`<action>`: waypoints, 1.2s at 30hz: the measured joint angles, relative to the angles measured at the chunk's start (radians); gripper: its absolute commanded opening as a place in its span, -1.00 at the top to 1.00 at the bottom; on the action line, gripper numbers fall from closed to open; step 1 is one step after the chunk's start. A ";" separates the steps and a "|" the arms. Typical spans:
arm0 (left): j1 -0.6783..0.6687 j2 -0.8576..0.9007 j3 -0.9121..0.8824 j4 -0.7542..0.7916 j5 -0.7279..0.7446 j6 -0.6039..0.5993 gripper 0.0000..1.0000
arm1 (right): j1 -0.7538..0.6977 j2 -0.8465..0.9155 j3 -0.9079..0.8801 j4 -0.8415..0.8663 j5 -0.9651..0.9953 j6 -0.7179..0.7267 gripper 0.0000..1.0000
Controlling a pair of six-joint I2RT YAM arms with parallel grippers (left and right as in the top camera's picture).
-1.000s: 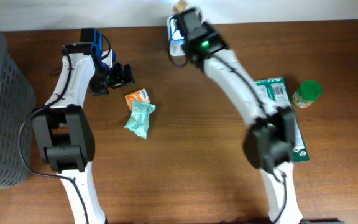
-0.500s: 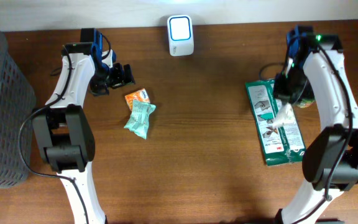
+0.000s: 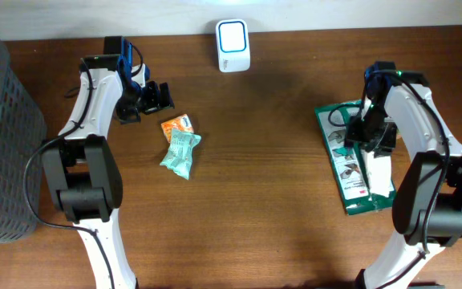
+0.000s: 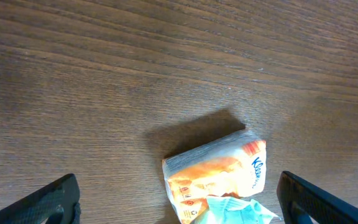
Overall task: Scan the item barcode
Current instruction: 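Carry the tube right and lay it on the glove package, then move the right gripper to the light green pouch and grasp it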
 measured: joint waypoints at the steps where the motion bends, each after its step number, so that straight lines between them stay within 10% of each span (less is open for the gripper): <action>1: 0.000 0.000 0.000 -0.001 0.000 0.000 -0.98 | 0.007 0.000 0.030 -0.012 -0.060 -0.023 -0.18; 8: 0.000 0.000 0.000 -0.002 0.000 0.000 -0.98 | 0.274 0.000 0.160 0.234 -0.449 -0.076 -0.15; 21: 0.000 0.000 0.000 0.000 0.000 0.000 -0.98 | 0.779 0.239 0.165 0.780 -0.550 0.336 0.04; 28: 0.000 0.000 0.000 0.000 0.000 0.000 -0.98 | 0.820 0.277 0.165 0.787 -0.547 0.404 0.05; 36: 0.000 0.000 0.000 0.000 0.000 0.000 -0.98 | 0.708 0.293 0.204 0.423 -0.589 0.216 0.03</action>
